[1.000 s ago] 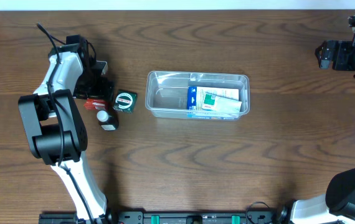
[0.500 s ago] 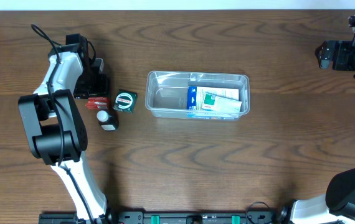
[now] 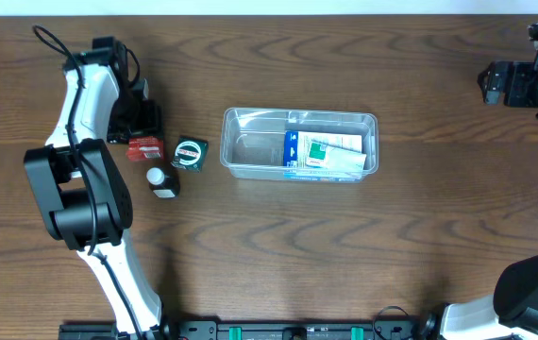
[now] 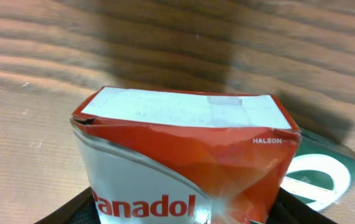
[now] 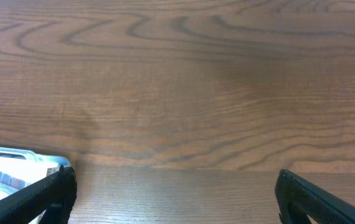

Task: Pack container
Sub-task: 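Grasp the red Panadol box with left gripper and lift it, then carry the red box over the container and lower it inside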

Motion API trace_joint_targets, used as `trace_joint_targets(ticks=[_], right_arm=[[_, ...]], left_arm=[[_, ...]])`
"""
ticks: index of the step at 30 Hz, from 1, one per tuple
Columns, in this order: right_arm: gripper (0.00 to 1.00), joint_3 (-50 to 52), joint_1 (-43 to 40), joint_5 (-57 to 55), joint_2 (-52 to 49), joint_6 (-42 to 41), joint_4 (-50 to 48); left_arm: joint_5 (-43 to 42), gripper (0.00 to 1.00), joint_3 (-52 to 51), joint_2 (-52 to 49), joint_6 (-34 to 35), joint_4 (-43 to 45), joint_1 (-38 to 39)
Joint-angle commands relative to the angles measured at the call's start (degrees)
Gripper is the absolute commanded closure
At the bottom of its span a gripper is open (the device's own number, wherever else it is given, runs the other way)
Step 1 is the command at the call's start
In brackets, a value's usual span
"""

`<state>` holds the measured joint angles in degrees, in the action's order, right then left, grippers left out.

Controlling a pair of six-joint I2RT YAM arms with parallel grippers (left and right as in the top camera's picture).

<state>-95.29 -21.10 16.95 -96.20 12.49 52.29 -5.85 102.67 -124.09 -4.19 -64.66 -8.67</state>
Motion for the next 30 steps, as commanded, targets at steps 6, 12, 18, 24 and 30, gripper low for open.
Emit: trace_joint_targets(ticks=[6, 12, 18, 24, 30], right_arm=[[0.01, -0.5, -0.3, 0.4, 0.1, -0.7, 0.0], [0.01, -0.5, -0.2, 0.4, 0.1, -0.7, 0.0], [0.01, -0.5, -0.3, 0.4, 0.1, -0.7, 0.0], [0.01, -0.5, -0.3, 0.4, 0.1, -0.7, 0.0], [0.01, -0.5, -0.3, 0.4, 0.1, -0.7, 0.0]], left_arm=[[-7.5, 0.34, 7.3, 3.0, 2.2, -7.7, 0.9], [-8.7, 0.34, 8.2, 8.0, 2.2, -9.4, 4.9], [-8.7, 0.34, 8.2, 13.8, 3.7, -9.0, 11.1], [-8.7, 0.34, 8.2, 15.0, 6.7, -7.7, 19.1], [-8.0, 0.35, 8.0, 12.9, 10.2, -4.5, 26.6]])
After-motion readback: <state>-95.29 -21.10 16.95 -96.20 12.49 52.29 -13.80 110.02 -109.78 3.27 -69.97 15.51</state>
